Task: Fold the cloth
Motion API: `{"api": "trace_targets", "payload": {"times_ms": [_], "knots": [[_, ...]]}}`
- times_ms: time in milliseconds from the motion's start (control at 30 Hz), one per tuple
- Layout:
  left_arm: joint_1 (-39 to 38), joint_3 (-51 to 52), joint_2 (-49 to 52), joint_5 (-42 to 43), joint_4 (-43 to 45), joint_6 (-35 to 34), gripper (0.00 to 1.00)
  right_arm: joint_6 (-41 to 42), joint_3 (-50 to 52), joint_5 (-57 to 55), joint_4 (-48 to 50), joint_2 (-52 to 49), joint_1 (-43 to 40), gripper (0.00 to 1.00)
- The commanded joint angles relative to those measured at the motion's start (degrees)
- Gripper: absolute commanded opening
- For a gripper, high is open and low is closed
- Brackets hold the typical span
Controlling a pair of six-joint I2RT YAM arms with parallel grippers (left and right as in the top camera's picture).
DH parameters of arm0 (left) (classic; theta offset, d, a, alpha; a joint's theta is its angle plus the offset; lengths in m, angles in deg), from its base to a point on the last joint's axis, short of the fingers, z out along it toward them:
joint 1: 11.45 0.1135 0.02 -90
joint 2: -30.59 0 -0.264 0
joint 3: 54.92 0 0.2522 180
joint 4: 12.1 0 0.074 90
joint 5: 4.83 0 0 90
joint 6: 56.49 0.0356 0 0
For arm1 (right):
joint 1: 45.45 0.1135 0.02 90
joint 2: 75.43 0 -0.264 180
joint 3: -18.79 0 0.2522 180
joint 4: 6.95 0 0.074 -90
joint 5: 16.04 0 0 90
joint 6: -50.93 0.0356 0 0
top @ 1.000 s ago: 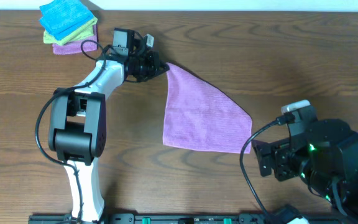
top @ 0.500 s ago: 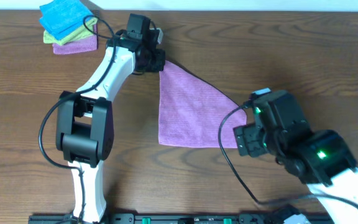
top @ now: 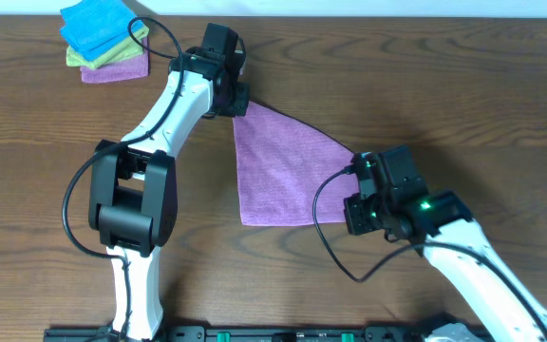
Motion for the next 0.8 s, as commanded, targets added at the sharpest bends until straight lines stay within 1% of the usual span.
{"api": "trace_targets", "payload": {"times_ms": [0, 133, 267, 400, 567, 767], "knots": [[0.1, -0.9, 0.7, -1.2, -0.5, 1.2, 0.06, 0.8, 0.9, 0.9, 1.8, -3.7, -0.4, 0.01], [0.1, -0.9, 0.7, -1.2, -1.6, 1.2, 0.06, 0.7, 0.9, -1.0, 6.4, -10.3, -0.4, 0.01], [0.1, -0.9, 0.7, -1.2, -1.7, 1.2, 0.05, 0.8, 0.9, -4.0, 11.0, -14.6, -0.6, 0.01], [0.1, -0.9, 0.7, -1.2, -1.7, 1.2, 0.05, 0.8, 0.9, -5.6, 13.6, -16.3, -2.2, 0.01], [0.1, -0.9, 0.7, -1.2, -1.7, 1.2, 0.06, 0.7, 0.9, -8.7, 14.5, -16.9, -4.8, 0.01], [0.1, -0.9, 0.7, -1.2, -1.7, 1.2, 0.06, 0.6, 1.0, -7.5, 15.4, -20.3, -5.1, 0.01]]}}
